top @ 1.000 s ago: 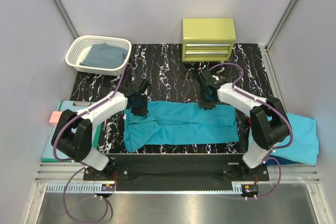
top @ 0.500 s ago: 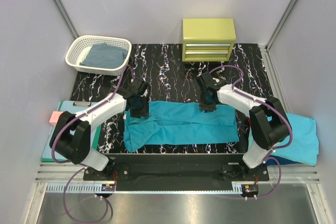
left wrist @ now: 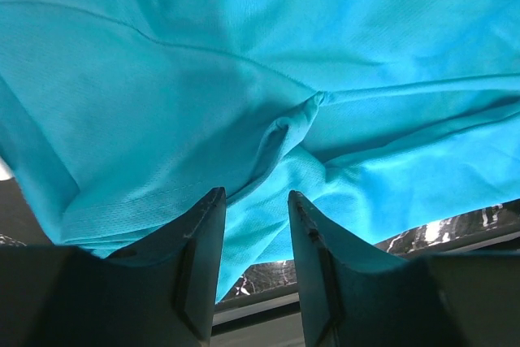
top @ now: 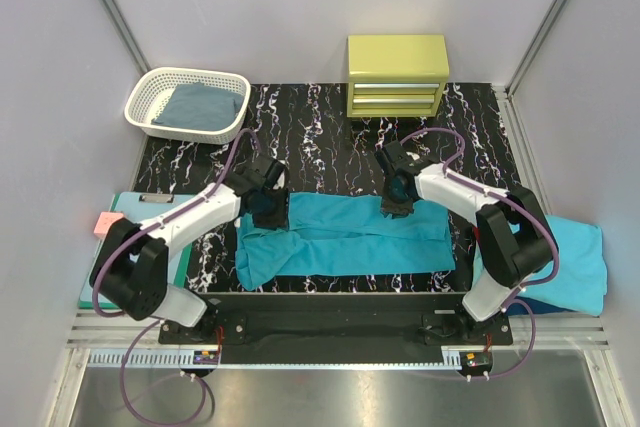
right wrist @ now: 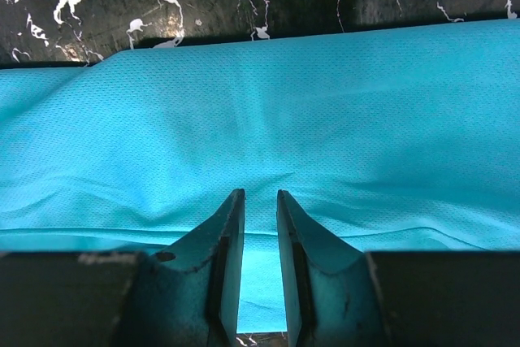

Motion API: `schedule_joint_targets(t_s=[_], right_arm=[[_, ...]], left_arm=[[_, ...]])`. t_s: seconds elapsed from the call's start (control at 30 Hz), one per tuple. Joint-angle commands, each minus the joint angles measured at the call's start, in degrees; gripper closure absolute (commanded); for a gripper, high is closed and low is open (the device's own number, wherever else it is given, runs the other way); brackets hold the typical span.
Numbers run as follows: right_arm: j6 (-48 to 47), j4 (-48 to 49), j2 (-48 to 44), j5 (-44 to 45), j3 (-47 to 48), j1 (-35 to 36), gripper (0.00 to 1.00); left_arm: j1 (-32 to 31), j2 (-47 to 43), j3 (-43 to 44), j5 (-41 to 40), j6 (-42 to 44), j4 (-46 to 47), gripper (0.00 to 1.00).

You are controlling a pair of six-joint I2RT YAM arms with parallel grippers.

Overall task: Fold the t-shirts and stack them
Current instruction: Fold the tshirt

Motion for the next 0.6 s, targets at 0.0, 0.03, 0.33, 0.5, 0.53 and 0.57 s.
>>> schedule_joint_targets(t_s=[0.0,0.03,0.33,0.5,0.53,0.57], right_arm=[[0.79,1.42,-2.71,0.58,-0.28,0.80,0.70],[0.79,1.42,-2.71,0.49,-0.37,0.89,0.70],[0.61,1.33,-3.59,0.93,-1.42,0.80,0.70],[0.44,1.59,-3.24,0.93,-1.51,0.80,0.71],[0.53,1.68,-3.15,0.84,-1.51,0.80,0.71],[0.35,1.86,-2.89,0.76,-1.42,0.80,0.71]], left_arm=[[-0.29,1.28,-1.29,0.17,0.76,2.03,0.59],[-0.29,1.54,-1.29,-0.19,0.93,2.12,0.59],[-0.46,-1.52,-0.14,-3.09,0.15,1.24,1.00],[-2.04,-5.04,2.49,-6.34,-0.21,-1.39,1.00],[-2.31,-5.65,3.02,-6.52,-0.29,-2.44,1.00],[-2.83,-5.92,3.80,-6.69,-0.29,-2.97,1.00]])
